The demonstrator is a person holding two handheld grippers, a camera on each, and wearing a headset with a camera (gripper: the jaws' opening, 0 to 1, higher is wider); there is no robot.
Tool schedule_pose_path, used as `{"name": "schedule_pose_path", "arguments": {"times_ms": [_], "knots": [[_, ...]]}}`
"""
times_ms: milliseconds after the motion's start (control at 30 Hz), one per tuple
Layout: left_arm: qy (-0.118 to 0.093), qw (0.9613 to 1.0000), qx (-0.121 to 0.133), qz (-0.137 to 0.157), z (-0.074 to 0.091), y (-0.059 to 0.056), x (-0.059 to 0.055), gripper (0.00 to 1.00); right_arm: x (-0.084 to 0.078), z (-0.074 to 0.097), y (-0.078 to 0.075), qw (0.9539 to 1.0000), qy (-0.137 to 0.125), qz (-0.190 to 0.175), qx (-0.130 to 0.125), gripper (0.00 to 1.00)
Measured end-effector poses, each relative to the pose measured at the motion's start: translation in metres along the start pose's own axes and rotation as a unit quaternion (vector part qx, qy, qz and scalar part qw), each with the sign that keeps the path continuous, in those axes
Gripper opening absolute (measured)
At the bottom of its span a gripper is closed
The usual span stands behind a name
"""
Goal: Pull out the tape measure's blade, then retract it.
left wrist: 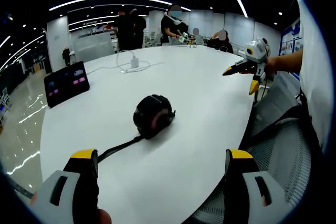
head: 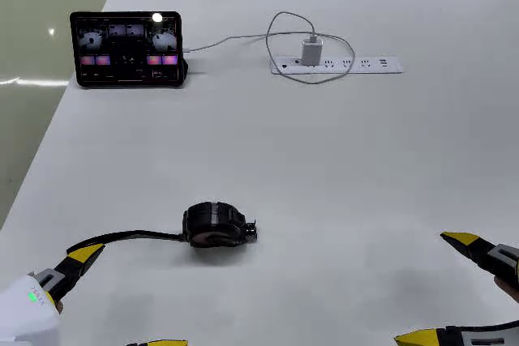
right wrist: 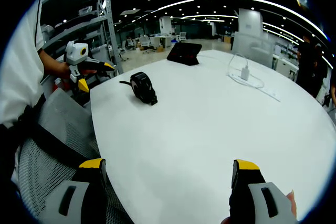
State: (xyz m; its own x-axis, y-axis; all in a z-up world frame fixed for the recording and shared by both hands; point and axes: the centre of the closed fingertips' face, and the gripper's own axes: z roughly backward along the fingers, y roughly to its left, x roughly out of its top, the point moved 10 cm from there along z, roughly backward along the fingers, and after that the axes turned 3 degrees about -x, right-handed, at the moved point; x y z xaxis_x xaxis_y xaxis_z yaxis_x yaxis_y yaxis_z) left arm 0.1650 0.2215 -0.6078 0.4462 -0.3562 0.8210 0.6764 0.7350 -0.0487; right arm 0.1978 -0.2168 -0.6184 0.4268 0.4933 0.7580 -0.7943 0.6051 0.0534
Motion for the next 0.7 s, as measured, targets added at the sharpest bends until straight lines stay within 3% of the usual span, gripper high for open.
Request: {"name": "schedule_pose_path", "arguments": {"times_ms": [700], "knots": [[0.011,0.9999,-0.012,-0.002,-0.0024,-0.0044,-0.0026,0.99,0.0004,-0.0006,0.0012,1.0,0.004,0.003,0.003,0.98]]}}
